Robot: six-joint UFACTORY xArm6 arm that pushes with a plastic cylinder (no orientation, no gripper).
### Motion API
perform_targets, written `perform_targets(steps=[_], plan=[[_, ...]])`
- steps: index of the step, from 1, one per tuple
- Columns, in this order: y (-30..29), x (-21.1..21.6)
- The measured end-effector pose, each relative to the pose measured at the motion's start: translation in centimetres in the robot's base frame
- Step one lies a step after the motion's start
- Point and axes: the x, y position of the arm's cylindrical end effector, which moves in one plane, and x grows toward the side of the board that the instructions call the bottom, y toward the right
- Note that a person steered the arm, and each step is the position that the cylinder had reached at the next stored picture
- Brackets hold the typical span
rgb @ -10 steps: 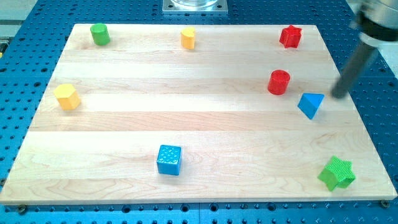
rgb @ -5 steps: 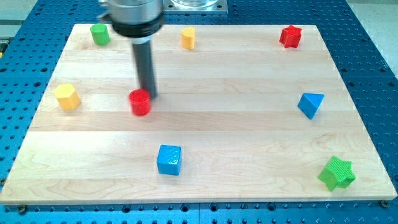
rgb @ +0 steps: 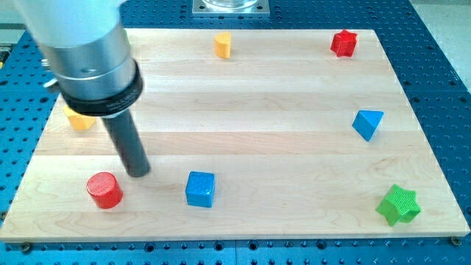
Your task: Place the red circle vertically to the hexagon
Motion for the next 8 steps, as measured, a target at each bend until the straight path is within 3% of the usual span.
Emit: perform_targets(steps=[1, 2, 3, 4, 5, 7, 8], plan=[[-2.6, 3.8], [-5.8, 3.9], [-5.8, 3.9], [-1.3, 4.6], [-5.8, 7.1], [-8.6, 7.0], [-3.2, 3.7]])
